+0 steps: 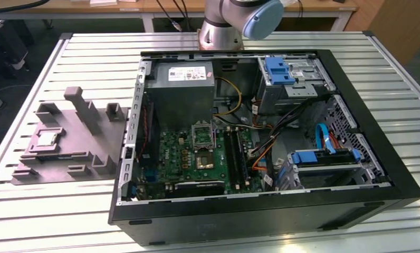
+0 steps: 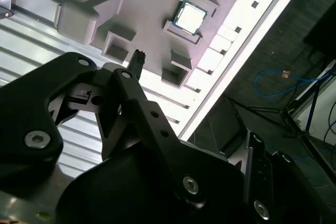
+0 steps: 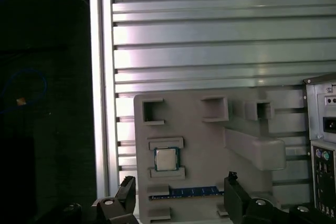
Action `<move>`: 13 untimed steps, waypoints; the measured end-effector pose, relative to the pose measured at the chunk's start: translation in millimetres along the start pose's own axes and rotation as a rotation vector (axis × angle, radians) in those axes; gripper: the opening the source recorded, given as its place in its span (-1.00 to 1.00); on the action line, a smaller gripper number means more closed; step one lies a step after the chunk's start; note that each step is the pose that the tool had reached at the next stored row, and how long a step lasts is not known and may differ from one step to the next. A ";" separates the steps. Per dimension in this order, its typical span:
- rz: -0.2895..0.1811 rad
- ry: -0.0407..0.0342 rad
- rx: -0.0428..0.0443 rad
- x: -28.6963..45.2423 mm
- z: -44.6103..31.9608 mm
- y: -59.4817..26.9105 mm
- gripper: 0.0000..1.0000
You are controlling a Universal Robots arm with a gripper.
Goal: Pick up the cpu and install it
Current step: 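Pick up the cpu and move it towards the insertion slot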
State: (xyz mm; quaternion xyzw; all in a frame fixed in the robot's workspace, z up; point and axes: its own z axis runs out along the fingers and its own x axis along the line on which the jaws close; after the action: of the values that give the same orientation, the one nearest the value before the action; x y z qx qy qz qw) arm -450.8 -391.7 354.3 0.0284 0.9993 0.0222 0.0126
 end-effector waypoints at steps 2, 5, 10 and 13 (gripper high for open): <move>-0.035 0.0016 -0.0010 0.0 1.0 0.0 0.53; -0.050 0.0029 -0.0020 0.0 2.5 -0.2 0.53; -0.049 0.0041 -0.0031 0.0 5.9 -0.3 0.53; -0.049 0.0041 -0.0036 0.1 8.0 -0.4 0.53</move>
State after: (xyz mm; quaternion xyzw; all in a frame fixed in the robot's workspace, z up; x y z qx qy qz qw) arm -450.7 -391.7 346.2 0.0036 0.9996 0.0238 0.0112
